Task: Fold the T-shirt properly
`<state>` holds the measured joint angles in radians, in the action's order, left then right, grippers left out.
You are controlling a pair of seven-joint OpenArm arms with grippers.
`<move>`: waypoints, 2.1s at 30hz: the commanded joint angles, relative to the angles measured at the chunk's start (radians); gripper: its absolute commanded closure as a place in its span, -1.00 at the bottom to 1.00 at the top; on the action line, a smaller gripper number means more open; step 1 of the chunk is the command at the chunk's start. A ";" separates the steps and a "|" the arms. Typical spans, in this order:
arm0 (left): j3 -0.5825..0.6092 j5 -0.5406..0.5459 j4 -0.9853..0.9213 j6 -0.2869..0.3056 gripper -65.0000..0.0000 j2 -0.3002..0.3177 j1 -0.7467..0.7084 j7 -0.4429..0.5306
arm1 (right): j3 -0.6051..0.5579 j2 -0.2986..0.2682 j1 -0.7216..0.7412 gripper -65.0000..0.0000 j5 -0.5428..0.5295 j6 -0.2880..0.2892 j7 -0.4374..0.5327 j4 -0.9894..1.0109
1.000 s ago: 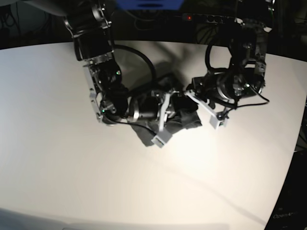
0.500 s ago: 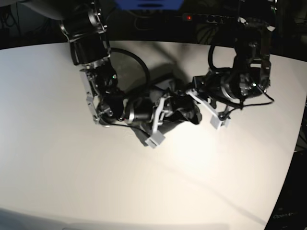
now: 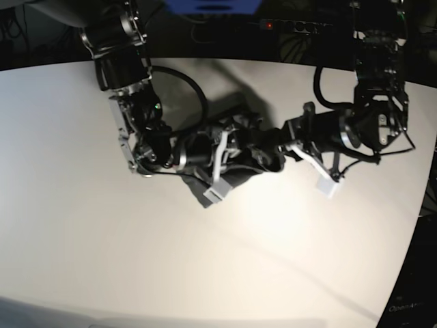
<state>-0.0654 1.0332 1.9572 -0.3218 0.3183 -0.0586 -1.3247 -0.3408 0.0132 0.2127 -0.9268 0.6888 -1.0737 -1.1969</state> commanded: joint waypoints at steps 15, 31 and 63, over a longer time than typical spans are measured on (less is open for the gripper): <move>-0.090 0.066 -0.022 0.005 0.94 0.034 0.018 0.020 | -0.097 0.021 0.043 -0.13 -0.016 0.009 -0.023 -0.153; -0.133 0.077 -0.054 0.011 0.94 0.009 0.016 0.021 | -0.106 -0.195 0.055 0.99 -0.015 0.009 -0.026 -0.156; 0.304 -0.290 -0.421 0.122 0.94 -0.106 0.053 0.412 | -0.122 -0.244 0.072 0.99 -0.015 0.009 -0.015 -0.156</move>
<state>0.2378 0.7536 1.5303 -0.1947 0.2131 -0.0132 -0.9154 -0.4656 -0.2249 0.2623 -0.9215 0.6910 -1.1061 -1.3365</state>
